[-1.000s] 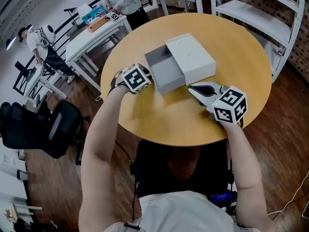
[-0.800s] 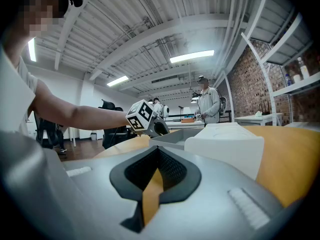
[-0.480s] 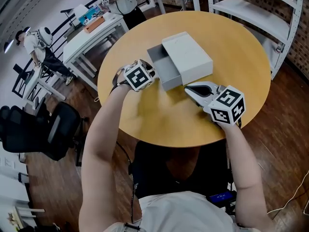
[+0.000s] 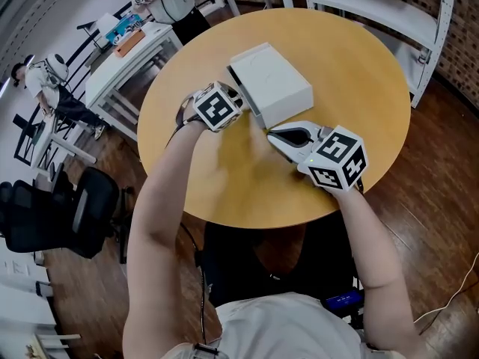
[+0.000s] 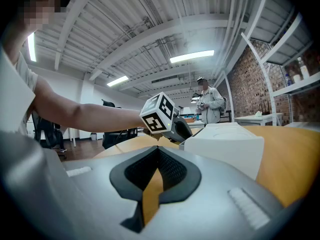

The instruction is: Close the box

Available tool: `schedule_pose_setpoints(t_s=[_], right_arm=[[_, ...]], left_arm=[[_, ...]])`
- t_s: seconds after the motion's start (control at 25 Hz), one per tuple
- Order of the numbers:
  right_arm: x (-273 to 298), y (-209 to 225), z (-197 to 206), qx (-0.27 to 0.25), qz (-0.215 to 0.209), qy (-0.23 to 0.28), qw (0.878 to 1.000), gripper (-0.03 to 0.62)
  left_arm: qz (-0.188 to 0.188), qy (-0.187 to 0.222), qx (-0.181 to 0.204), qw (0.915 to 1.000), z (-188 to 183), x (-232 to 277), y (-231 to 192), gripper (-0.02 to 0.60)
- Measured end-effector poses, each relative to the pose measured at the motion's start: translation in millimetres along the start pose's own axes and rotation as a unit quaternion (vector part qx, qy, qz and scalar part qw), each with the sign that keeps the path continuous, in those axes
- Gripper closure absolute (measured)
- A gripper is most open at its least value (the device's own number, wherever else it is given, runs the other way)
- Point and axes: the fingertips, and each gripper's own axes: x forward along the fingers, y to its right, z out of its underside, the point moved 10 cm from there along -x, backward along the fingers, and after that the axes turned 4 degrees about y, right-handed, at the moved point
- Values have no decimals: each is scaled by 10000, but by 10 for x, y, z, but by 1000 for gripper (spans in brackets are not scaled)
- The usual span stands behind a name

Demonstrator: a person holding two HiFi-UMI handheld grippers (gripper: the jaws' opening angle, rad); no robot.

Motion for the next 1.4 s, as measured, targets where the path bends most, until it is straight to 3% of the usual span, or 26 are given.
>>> schedule_pose_setpoints(t_s=[0.56,0.68,0.8,0.88,1.04,1.12,1.24,1.4], right_arm=[[6,12,12,15,0,-18,10000,592],[-8,21,23,26,-12,-21,10000,592],[-36,33,36,34,-6,-20,10000,592],[-32,31,42,40,-10,-23,10000,592],[-20,22,68,42,-25,-25,10000,592],[-29,29,81,39,-27,-23,10000,592],[-16,36,77,39,-27,-20,10000,592],[6,30,69,54,-37,-27,10000,592]], left_arm=[[-150,30,-123,9998,-78,58,31,505],[-296,155,-331,9989,17,-104,73,496],[-457,733,-912,9921,120,-426,169,494],[-494,1476,-1488,9765,211,-705,284,494],[-537,3185,-2340,9170,340,-1182,689,517],[-623,3668,-2489,8942,359,-1270,906,540],[-622,4024,-2595,8757,383,-1279,1102,580],[-422,4215,-2848,8599,467,-1198,1196,580]])
